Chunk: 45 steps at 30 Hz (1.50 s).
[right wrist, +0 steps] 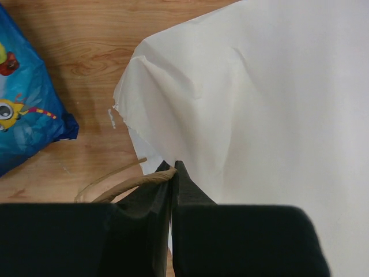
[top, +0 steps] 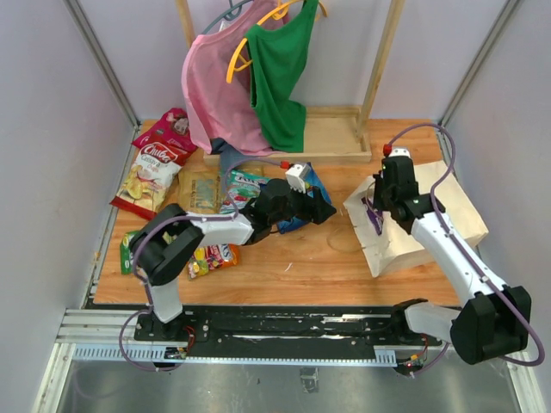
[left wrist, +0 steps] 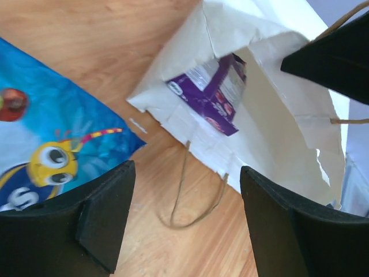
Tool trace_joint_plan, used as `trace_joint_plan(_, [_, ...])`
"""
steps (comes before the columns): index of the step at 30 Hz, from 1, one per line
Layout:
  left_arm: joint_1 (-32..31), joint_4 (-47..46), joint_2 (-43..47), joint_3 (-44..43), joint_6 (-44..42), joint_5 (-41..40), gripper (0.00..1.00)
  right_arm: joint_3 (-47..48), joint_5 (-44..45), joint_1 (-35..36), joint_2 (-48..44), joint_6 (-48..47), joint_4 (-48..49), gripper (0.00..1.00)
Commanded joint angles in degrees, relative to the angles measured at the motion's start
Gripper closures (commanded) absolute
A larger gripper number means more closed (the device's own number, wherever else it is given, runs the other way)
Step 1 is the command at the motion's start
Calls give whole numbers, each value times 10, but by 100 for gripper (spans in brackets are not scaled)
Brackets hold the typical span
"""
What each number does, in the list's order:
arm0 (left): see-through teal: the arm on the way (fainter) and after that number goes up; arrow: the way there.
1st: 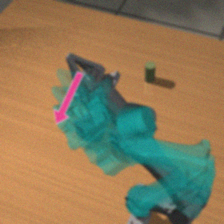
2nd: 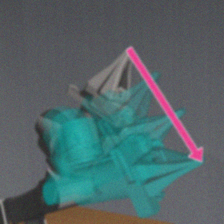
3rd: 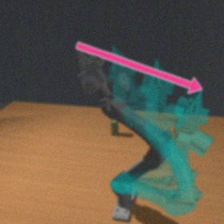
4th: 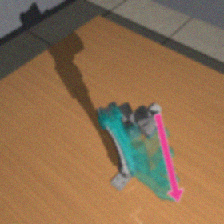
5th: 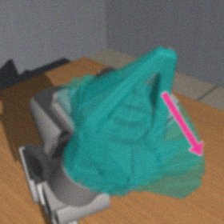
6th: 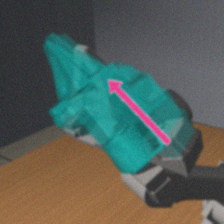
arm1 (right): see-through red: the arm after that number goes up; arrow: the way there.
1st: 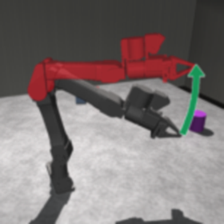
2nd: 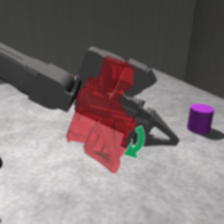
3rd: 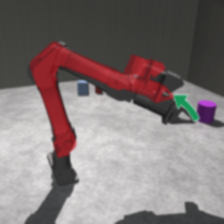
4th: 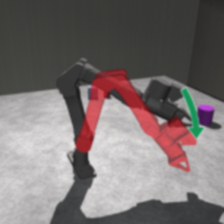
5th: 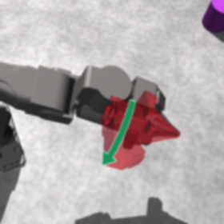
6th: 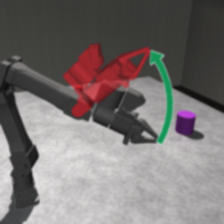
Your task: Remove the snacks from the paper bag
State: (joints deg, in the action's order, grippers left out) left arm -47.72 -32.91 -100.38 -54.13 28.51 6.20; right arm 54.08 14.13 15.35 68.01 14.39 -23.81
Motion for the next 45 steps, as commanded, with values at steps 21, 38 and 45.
trace_joint_plan(21, [-58, -82, -129, -66, 102, -6, 24, -56, -309, -17, -96, -61, 111, 98])
trace_joint_plan(38, [-70, 13, -214, -130, 92, -73, 28, -35, -145, -17, -62, -36, 17, 98])
trace_joint_plan(45, [-74, 7, -218, -155, 100, -64, 27, -49, -150, -17, -67, -29, 28, 99])
